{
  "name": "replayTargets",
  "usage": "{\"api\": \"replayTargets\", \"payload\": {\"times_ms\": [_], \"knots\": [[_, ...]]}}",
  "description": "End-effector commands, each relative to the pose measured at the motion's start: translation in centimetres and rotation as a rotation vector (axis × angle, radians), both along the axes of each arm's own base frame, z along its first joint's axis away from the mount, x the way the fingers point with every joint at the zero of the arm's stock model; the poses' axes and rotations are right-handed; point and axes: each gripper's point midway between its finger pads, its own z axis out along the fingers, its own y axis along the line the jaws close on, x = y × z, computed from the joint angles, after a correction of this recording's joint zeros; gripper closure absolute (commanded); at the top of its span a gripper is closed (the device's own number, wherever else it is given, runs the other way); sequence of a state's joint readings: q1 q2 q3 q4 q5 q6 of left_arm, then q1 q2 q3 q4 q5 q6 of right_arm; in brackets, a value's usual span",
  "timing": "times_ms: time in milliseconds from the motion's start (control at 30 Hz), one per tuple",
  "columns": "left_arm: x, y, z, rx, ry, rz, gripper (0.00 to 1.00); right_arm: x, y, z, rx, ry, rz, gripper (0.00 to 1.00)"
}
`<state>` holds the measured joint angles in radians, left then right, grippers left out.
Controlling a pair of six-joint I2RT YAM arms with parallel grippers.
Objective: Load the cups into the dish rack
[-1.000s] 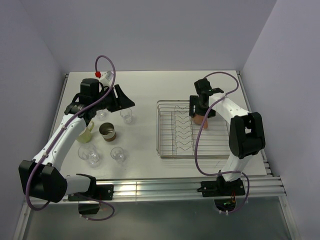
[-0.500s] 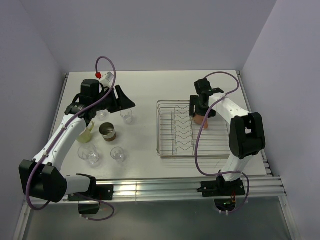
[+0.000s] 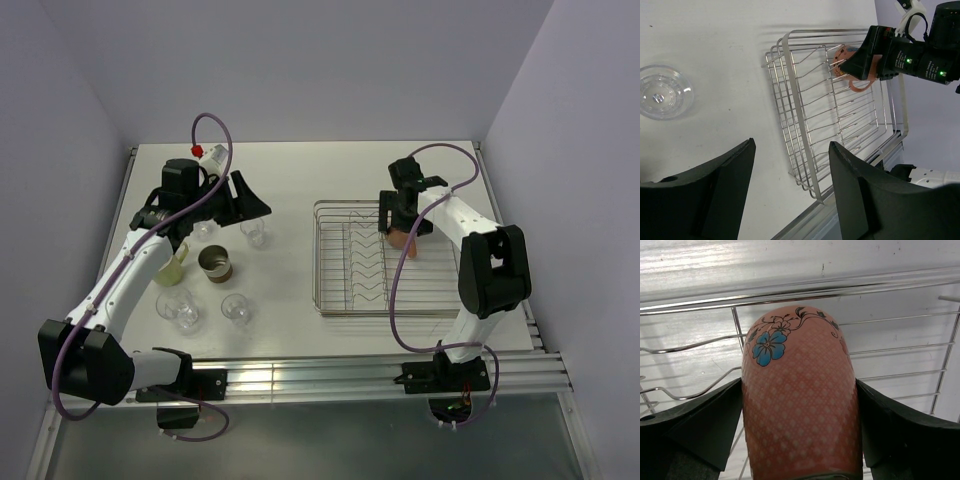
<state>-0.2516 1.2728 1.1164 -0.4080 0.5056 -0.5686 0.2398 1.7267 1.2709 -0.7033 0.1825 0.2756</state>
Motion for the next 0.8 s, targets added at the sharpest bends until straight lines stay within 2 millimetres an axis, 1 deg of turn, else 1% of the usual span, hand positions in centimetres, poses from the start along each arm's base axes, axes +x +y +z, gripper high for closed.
{"api": "replayTargets", "payload": {"times_ms": [0, 167, 300, 467, 500, 567, 600, 667, 700, 767], "knots": [[0.5, 0.2, 0.7, 0.005, -0.051, 0.003, 0.33, 1.0, -0.2, 1.7, -0.005, -0.073, -0.014, 0.07], [0.5, 0.2, 0.7, 0.005, -0.054, 0.004, 0.33, 1.3, 0.0, 1.5, 0.001, -0.074, -0.010, 0.06], [0.5, 0.3, 0.7, 0.007, -0.054, 0.004, 0.33, 1.2, 0.0, 0.7, -0.001, -0.054, -0.010, 0.15], [0.5, 0.2, 0.6, 0.004, -0.053, 0.003, 0.33, 1.3, 0.0, 0.2, 0.003, -0.046, -0.007, 0.19], [0.5, 0.2, 0.7, 0.005, -0.054, 0.004, 0.33, 1.3, -0.1, -0.1, 0.003, -0.037, -0.008, 0.28], [0.5, 0.2, 0.5, 0.006, -0.049, 0.006, 0.33, 1.4, 0.1, -0.3, 0.006, -0.031, -0.008, 0.40], [0.5, 0.2, 0.5, 0.006, -0.049, 0.006, 0.33, 1.5, -0.1, -0.5, 0.004, -0.027, -0.011, 0.52], [0.6, 0.2, 0.5, 0.005, -0.050, 0.006, 0.33, 1.6, -0.1, -0.7, 0.008, -0.023, -0.015, 0.57], [0.6, 0.3, 0.5, 0.006, -0.049, 0.007, 0.33, 1.7, -0.1, -1.1, 0.009, -0.014, -0.016, 0.62], [0.6, 0.2, 0.4, 0.005, -0.045, 0.007, 0.33, 1.9, -0.1, -1.3, 0.017, -0.007, -0.016, 0.62]]}}
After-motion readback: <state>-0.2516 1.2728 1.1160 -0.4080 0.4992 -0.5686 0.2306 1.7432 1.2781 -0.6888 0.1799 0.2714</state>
